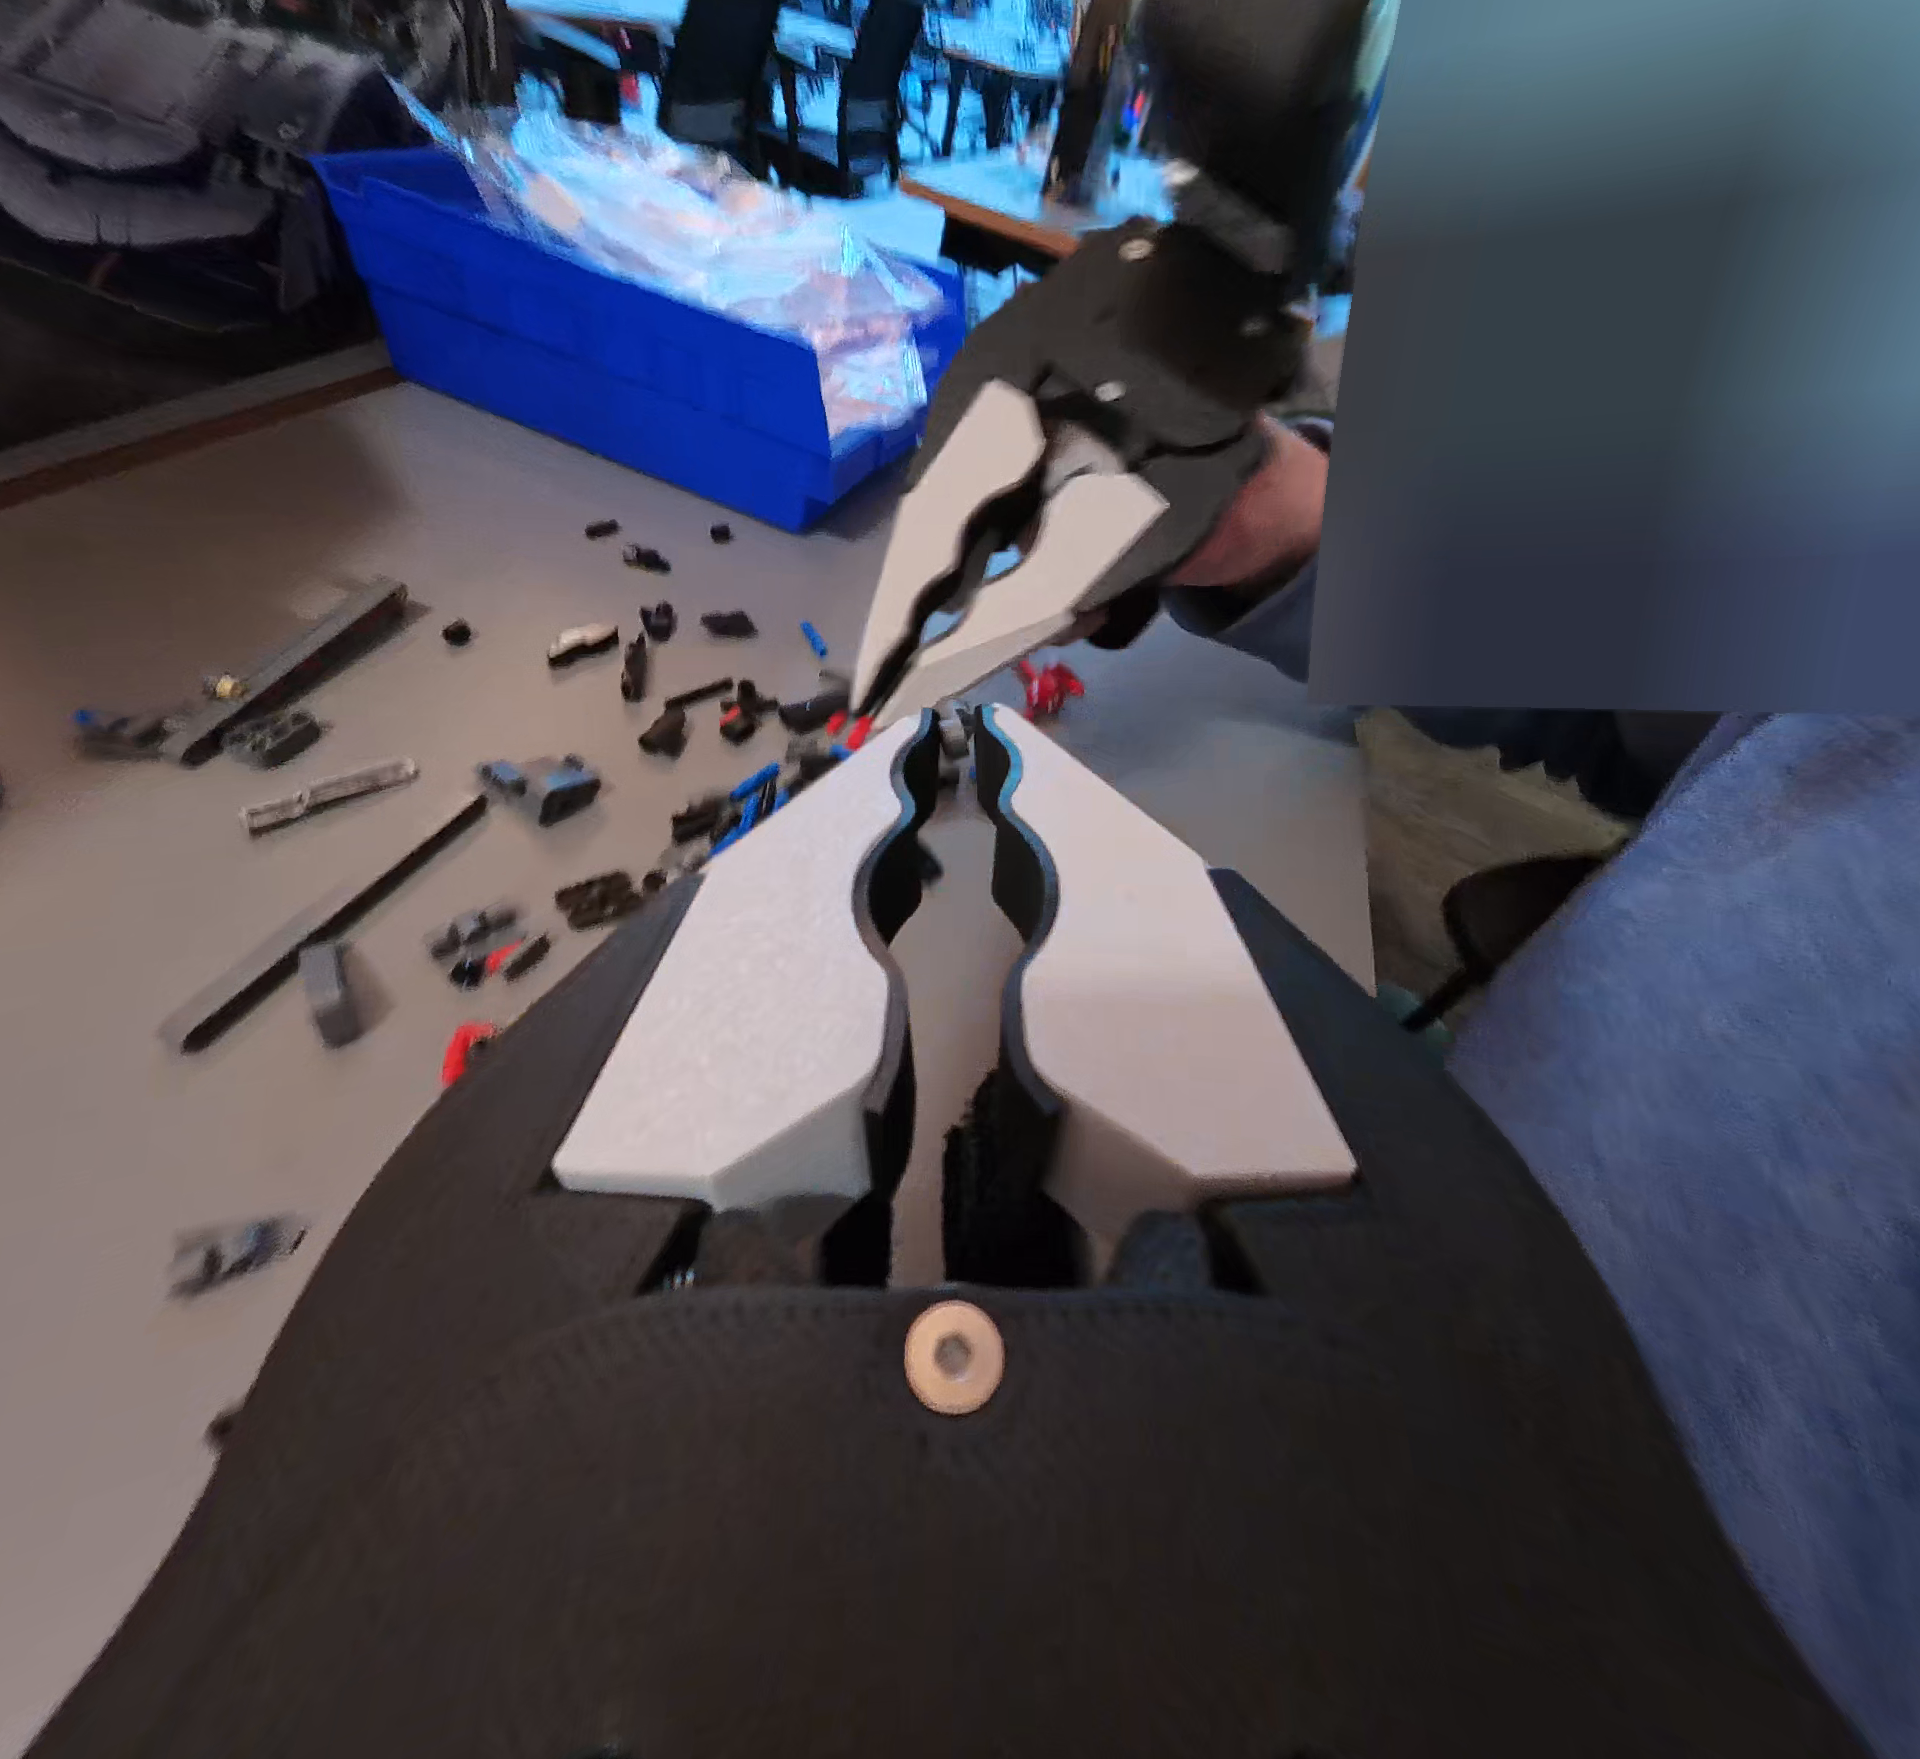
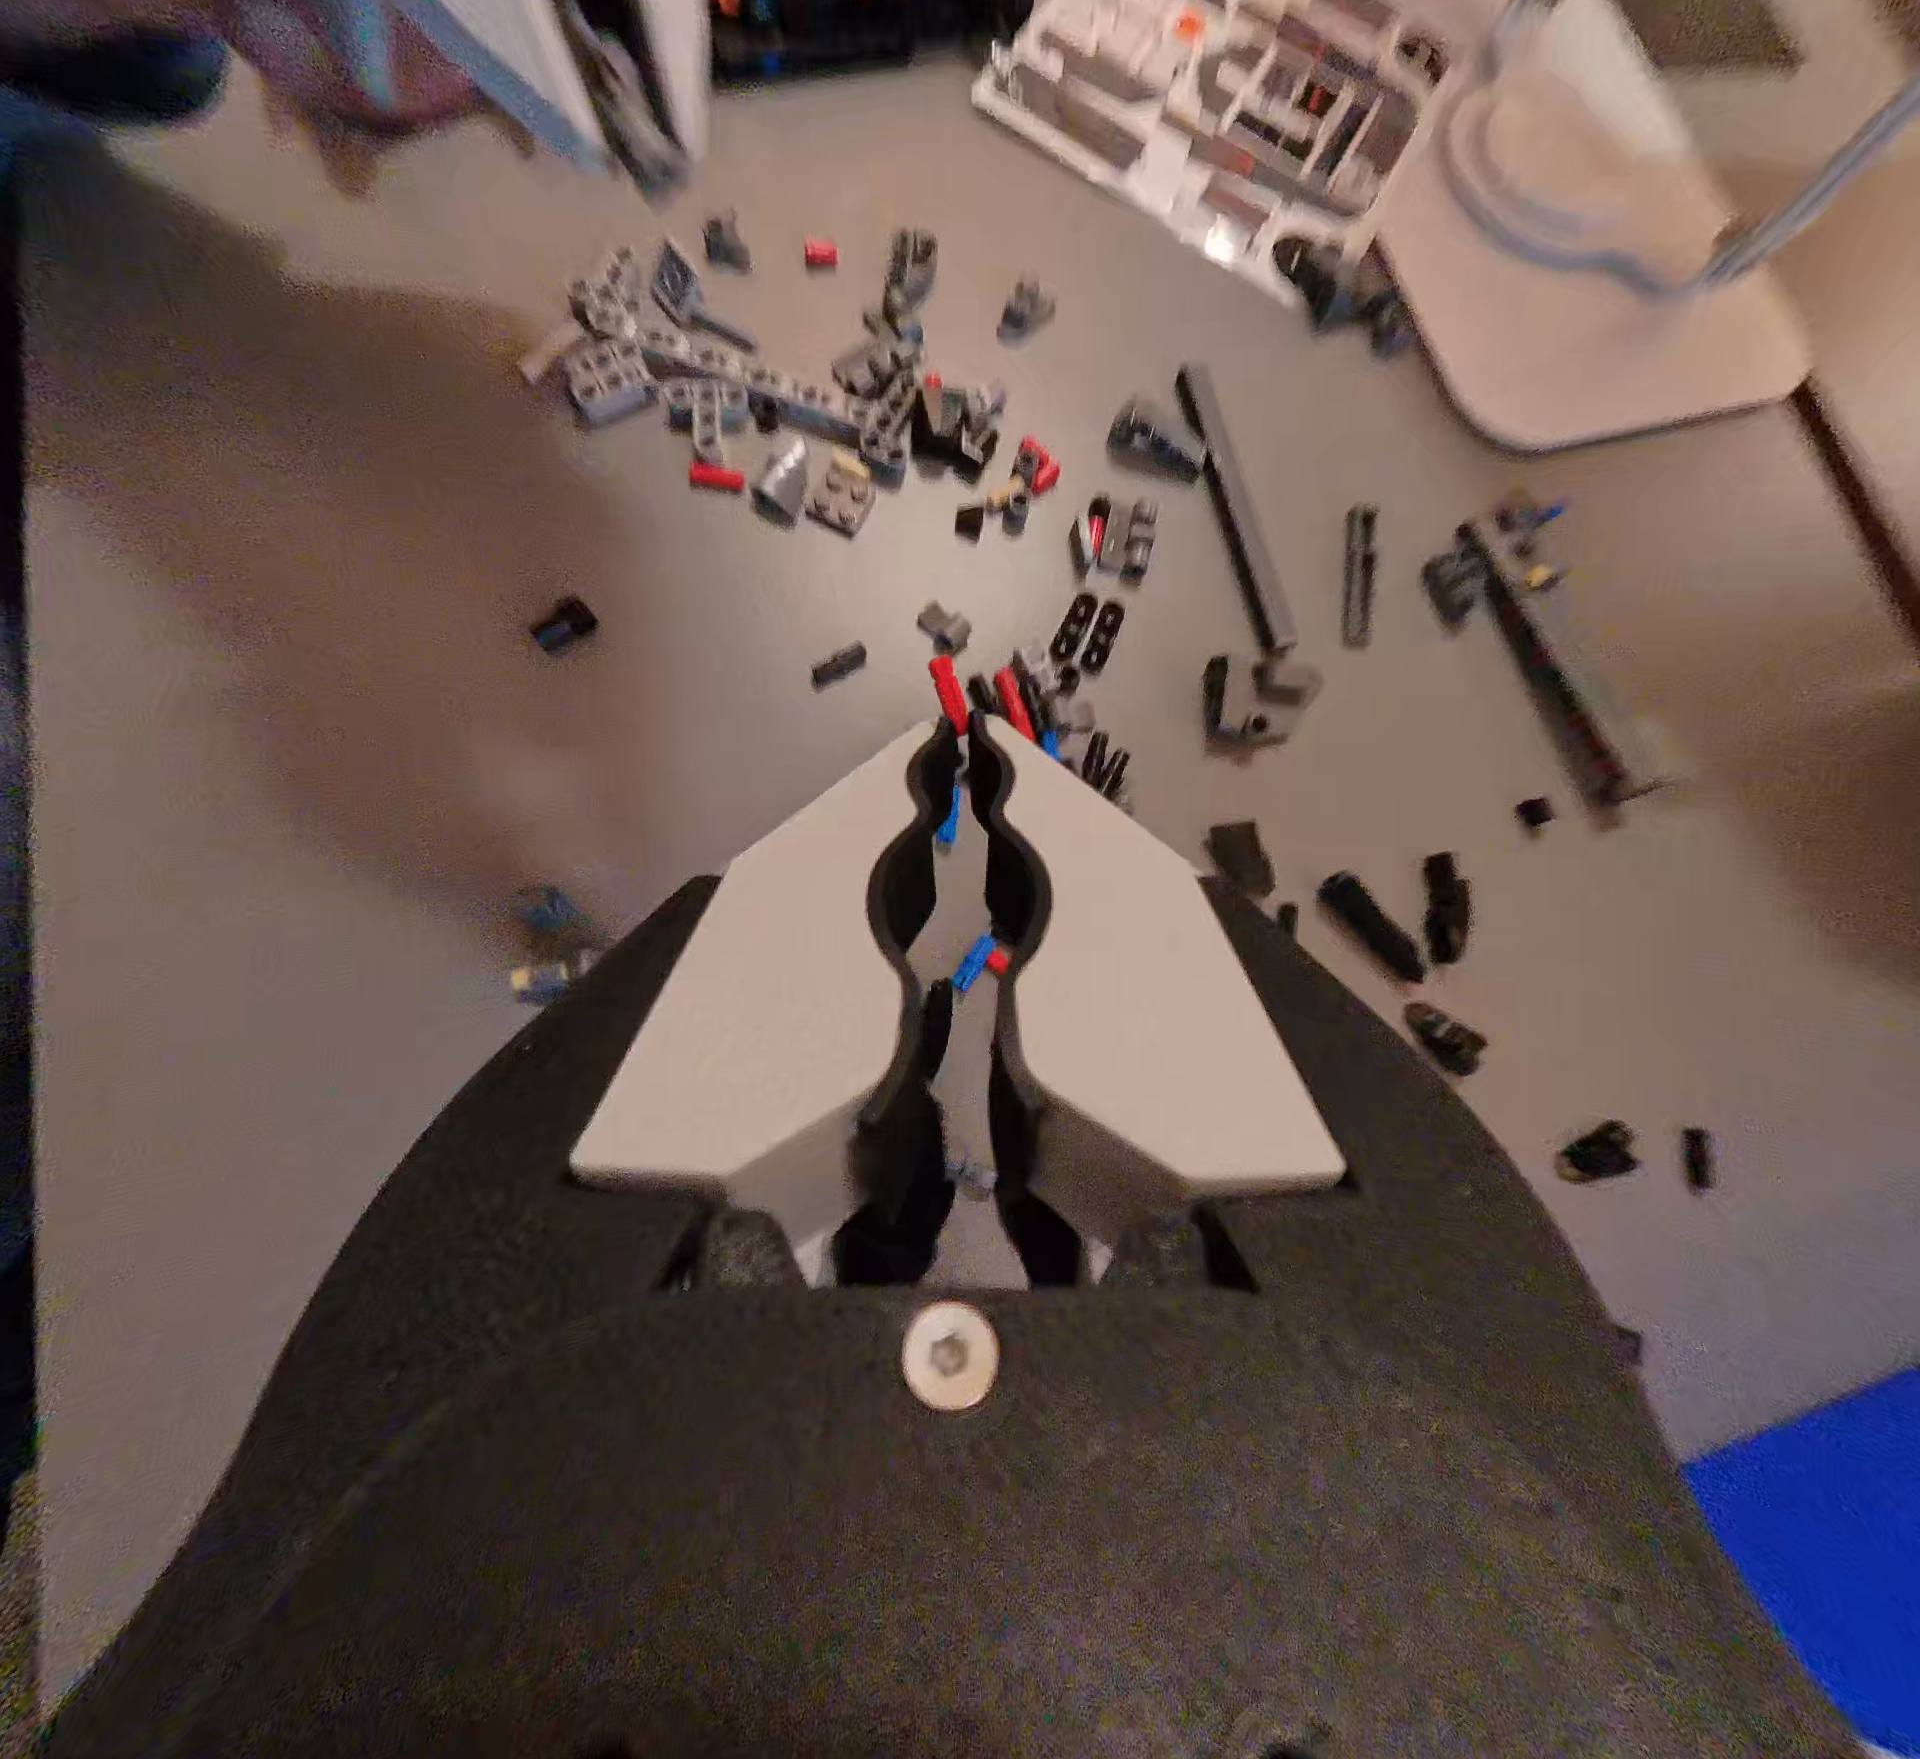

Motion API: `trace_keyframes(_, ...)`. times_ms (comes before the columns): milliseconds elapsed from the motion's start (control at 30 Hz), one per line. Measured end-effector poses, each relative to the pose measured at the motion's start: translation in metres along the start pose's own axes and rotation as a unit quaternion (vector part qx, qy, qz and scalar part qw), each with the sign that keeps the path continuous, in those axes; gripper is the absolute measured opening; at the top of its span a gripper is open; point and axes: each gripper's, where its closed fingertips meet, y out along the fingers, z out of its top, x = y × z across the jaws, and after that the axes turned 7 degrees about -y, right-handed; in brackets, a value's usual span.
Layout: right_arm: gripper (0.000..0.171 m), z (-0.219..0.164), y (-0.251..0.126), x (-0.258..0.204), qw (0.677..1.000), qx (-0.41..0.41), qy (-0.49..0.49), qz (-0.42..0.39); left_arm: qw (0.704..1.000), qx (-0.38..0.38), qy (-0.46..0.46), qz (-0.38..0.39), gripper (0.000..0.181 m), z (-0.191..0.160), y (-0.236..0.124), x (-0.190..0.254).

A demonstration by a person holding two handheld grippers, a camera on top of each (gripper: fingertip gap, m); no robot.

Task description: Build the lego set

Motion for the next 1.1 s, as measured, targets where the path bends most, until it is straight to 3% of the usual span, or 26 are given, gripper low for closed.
trace_keyframes(133,0.000,0.038,-0.023,-0.003,0.998,0.036,-0.048,-0.033,0.998,0.042,-0.021,-0.042,0.004,0.015,0.013,0.009)
trace_keyframes(267,0.000,0.050,-0.031,0.005,0.994,0.050,-0.072,-0.061,0.998,0.046,-0.010,-0.038,0.004,0.020,0.022,-0.001)
trace_keyframes(800,0.000,0.055,-0.039,0.018,0.986,0.134,-0.073,-0.067,0.996,0.057,-0.033,-0.060,0.004,0.022,0.038,-0.015)
trace_keyframes(1100,0.000,0.059,-0.039,0.024,0.984,0.115,-0.104,-0.092,0.990,0.087,-0.068,-0.089,0.004,0.033,0.030,-0.017)
